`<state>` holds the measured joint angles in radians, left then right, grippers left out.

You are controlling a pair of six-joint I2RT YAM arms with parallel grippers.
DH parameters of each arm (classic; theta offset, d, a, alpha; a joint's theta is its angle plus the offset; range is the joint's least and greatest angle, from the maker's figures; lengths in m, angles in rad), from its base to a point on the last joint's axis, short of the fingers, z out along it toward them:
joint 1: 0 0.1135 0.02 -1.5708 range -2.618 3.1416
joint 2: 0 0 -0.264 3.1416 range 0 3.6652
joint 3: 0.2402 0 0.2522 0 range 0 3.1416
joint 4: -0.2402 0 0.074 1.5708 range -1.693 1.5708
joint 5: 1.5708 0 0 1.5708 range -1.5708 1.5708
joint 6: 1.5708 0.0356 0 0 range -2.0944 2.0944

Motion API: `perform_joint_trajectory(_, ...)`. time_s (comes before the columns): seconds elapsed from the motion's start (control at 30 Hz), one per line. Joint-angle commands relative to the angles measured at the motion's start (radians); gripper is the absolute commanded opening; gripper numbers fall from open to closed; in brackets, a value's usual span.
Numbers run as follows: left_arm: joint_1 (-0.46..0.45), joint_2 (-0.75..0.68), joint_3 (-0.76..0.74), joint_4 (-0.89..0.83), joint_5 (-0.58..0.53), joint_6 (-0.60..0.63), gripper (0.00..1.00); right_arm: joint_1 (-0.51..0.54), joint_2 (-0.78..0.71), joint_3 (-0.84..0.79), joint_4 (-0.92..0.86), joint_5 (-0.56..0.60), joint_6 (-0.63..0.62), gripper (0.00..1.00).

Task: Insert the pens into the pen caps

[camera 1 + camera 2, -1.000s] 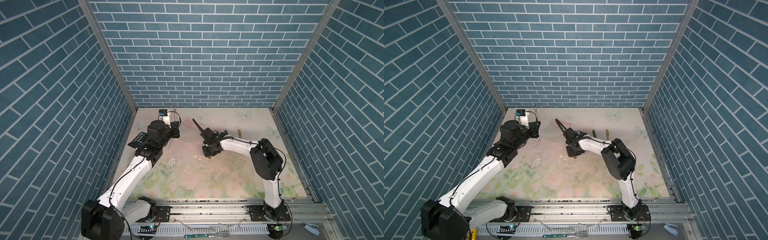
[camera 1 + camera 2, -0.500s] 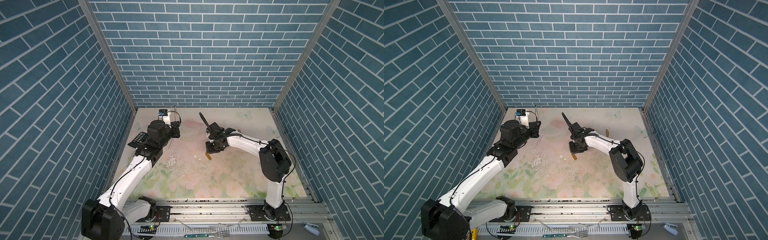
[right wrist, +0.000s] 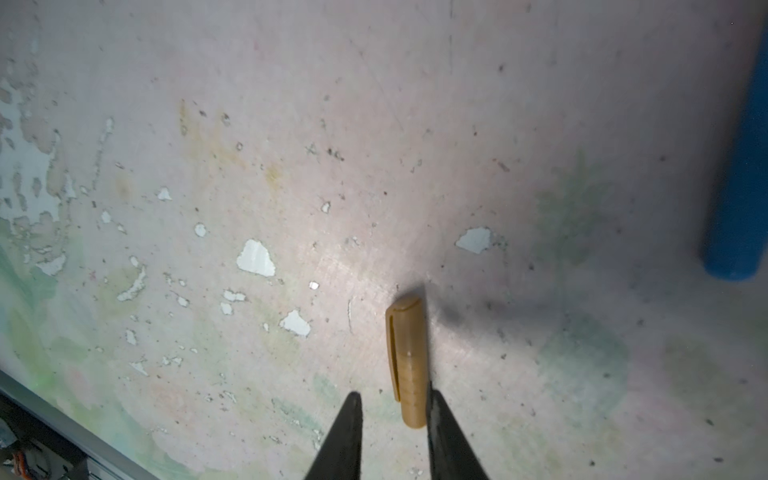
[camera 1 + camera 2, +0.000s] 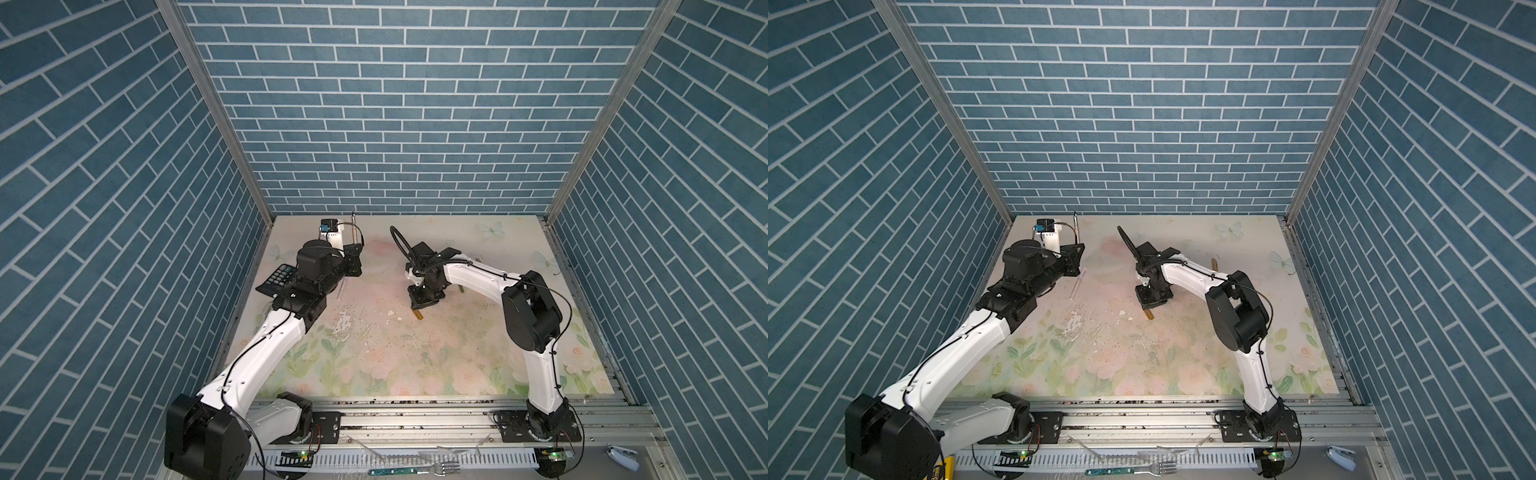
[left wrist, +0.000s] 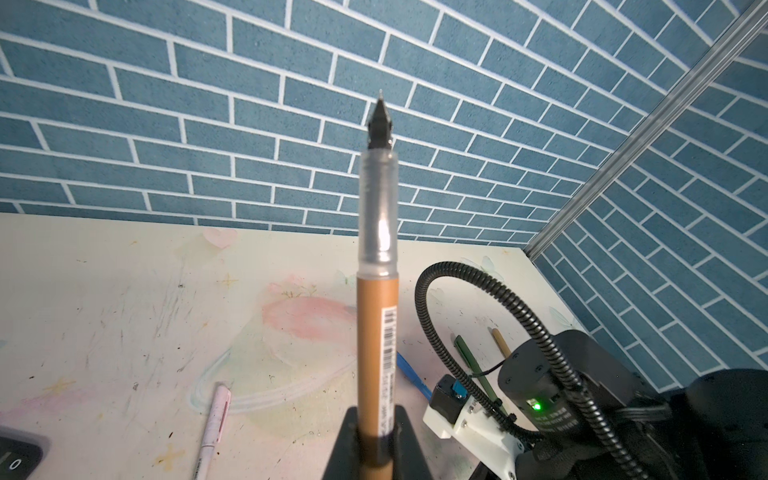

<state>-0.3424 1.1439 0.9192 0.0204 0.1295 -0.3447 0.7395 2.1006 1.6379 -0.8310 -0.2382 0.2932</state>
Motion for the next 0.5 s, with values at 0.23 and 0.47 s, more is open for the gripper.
perform_joint_trajectory(0.23, 0.003, 0.01, 0.004, 0.016, 0.018, -0.003, 0.0, 0.003, 0.046, 0.026, -0.018, 0.013, -0.048, 0.27)
perform_joint_trajectory(0.47, 0.003, 0.011, 0.004, 0.015, 0.018, -0.001, 0.0, 0.003, 0.067, 0.024, 0.015, 0.019, -0.031, 0.25)
